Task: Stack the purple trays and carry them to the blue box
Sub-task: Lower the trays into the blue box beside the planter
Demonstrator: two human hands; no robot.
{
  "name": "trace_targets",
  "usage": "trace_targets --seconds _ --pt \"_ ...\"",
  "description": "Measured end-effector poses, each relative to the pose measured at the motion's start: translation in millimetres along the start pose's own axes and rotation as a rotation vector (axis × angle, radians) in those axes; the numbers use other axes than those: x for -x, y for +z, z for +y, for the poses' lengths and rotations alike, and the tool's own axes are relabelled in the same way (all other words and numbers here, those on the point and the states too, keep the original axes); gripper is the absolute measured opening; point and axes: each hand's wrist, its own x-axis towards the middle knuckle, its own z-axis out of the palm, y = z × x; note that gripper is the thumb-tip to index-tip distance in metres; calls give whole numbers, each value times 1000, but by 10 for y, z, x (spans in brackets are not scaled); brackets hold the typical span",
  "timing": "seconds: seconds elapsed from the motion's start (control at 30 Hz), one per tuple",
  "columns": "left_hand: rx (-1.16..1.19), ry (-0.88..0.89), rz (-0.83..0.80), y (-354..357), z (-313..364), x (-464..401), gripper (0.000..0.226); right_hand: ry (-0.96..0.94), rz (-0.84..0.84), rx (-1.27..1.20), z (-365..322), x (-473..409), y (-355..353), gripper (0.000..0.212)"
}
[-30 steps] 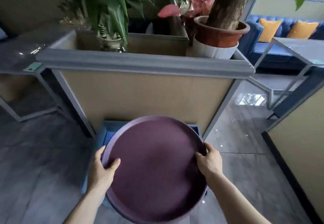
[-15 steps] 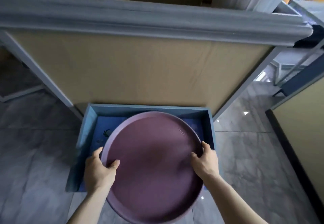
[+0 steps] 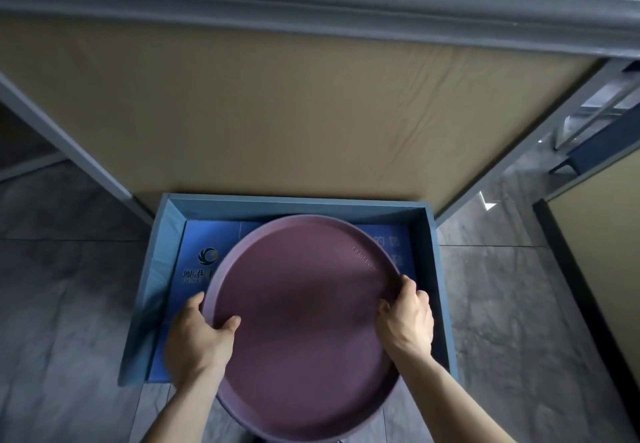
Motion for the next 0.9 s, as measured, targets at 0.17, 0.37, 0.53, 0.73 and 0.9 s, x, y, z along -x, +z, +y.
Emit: trace_targets --seconds 0.17,0.37,0.53,0.73,0.9 --pt "-26 -7 -4 9 42 17 76 6 29 75 -17 -62 -57 49" --pt "-49 -10 10 10 63 37 75 -9 90 49 25 -112 -46 42" --pt "-70 -27 23 -4 76 18 75 -35 156 57 64 -81 14 47" --pt "-109 -21 39 -1 95 24 75 -76 162 154 78 -101 57 52" --pt "-320 51 71 -47 68 -9 74 -133 153 283 123 -100 76 68"
